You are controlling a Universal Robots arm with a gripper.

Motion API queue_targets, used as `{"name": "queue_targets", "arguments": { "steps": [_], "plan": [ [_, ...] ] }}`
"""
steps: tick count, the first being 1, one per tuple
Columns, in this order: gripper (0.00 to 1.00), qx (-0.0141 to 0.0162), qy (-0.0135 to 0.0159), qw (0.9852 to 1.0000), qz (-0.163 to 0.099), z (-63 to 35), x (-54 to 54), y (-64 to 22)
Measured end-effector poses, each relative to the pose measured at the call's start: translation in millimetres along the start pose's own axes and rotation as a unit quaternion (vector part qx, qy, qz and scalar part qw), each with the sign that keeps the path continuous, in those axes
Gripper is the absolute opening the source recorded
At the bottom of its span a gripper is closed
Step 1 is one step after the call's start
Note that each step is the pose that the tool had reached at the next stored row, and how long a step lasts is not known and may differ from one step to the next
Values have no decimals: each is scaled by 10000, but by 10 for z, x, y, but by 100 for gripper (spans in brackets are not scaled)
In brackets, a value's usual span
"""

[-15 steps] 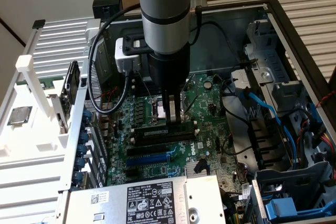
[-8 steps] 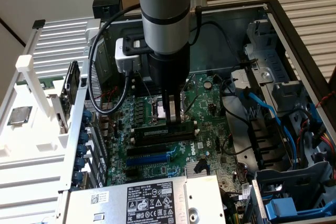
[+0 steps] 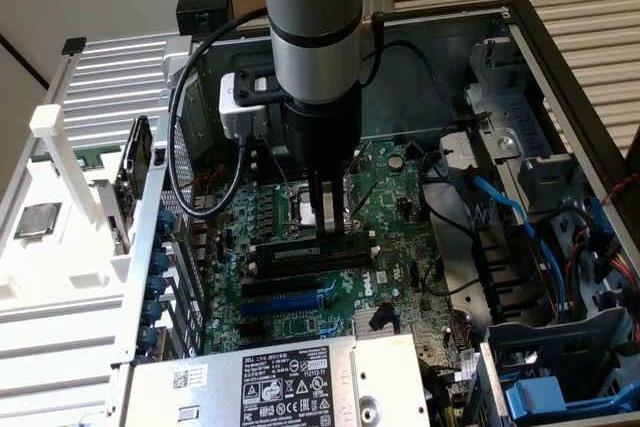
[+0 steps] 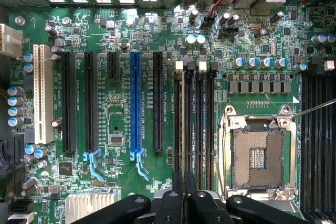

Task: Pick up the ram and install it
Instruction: 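Insert the ram into the slot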

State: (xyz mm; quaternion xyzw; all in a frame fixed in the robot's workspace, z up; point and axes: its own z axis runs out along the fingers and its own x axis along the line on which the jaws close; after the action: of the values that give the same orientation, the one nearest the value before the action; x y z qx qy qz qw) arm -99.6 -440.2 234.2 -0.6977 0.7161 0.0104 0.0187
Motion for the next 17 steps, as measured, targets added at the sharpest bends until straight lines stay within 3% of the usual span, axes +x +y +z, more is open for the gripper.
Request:
{"name": "queue_targets", "arguments": {
  "steps": [13, 17],
  "plan": [
    [12, 1, -1, 10000, 0, 7, 1, 1],
    [12, 1, -2, 10000, 0, -31, -1, 1]
  ]
}}
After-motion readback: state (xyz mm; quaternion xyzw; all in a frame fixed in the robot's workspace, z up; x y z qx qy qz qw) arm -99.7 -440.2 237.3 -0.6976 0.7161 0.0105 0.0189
